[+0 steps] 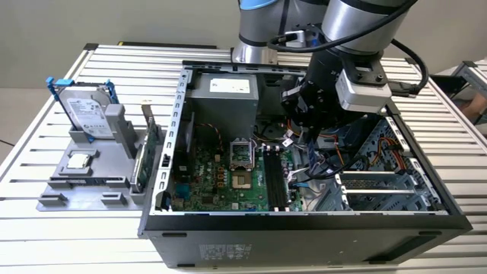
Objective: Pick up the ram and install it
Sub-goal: 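Insert the ram into the slot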
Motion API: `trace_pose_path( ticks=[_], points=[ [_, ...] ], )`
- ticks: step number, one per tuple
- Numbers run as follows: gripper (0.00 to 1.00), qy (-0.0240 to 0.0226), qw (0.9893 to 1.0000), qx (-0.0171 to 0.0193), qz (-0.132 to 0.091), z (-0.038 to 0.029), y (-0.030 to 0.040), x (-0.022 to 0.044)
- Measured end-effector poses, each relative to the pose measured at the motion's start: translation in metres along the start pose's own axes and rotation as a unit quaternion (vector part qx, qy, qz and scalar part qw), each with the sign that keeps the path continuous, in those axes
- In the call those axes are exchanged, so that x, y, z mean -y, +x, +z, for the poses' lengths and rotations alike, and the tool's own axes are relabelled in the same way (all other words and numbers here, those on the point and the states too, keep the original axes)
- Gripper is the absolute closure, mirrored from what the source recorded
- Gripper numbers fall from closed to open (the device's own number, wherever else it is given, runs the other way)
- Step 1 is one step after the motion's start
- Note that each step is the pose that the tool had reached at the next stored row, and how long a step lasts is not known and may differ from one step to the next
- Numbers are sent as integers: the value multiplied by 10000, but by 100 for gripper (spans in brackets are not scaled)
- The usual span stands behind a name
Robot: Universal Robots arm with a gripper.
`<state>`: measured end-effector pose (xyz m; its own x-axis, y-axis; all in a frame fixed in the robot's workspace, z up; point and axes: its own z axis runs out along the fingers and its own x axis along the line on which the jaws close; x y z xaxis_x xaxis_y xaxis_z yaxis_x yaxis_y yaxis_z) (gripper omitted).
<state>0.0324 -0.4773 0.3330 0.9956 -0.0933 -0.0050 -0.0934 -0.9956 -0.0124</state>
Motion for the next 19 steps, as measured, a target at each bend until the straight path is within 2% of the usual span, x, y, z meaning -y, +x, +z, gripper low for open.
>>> trace_pose_path(
  ticks=[9, 19],
  points=[
    [100, 0, 10000, 0, -1, 23, 0, 0],
    [100, -1, 10000, -7, -1, 77, 0, -1]
  ],
)
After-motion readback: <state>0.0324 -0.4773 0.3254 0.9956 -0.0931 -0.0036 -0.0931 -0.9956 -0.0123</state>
